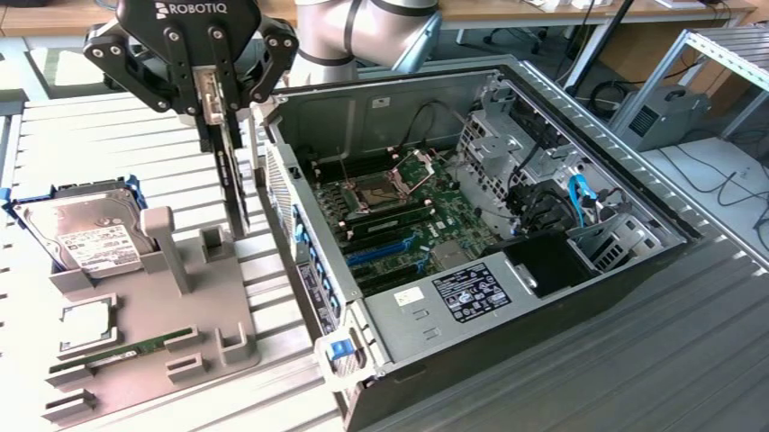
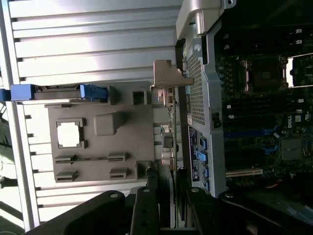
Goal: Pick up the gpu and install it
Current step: 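Pick up the gpu and move the gpu toward the slot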
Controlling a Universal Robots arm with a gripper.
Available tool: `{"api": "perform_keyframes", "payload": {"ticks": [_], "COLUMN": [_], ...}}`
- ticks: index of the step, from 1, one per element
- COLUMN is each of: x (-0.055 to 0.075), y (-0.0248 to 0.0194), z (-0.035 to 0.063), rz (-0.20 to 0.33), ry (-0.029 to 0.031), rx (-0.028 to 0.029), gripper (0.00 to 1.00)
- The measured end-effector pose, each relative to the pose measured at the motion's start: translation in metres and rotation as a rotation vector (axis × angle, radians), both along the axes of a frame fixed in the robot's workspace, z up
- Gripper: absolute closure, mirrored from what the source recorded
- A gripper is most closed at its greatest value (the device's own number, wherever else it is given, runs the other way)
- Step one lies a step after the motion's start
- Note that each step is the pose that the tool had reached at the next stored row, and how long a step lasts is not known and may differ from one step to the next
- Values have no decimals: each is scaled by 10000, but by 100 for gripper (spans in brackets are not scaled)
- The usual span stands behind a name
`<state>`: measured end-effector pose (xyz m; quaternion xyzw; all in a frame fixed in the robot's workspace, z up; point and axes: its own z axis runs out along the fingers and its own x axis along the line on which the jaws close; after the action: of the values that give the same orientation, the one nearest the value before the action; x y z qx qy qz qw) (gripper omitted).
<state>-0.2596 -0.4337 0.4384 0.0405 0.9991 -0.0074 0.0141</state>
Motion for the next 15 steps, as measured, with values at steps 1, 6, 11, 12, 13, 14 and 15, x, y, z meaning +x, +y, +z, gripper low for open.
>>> {"api": "perform_keyframes", "payload": {"ticks": [1, 6, 11, 12, 13, 14, 15], "x": [8, 25, 42, 46, 51, 55, 58], "y": [0, 0, 0, 0, 0, 0, 0], "z": [-1, -3, -4, -4, -5, -5, -5], "rz": [0, -1, 0, 0, -1, -1, 0], "ry": [0, 0, 0, 0, 0, -1, 0], "rx": [0, -1, -7, -8, -8, -9, -10], "gripper": [73, 73, 73, 73, 73, 73, 73]}}
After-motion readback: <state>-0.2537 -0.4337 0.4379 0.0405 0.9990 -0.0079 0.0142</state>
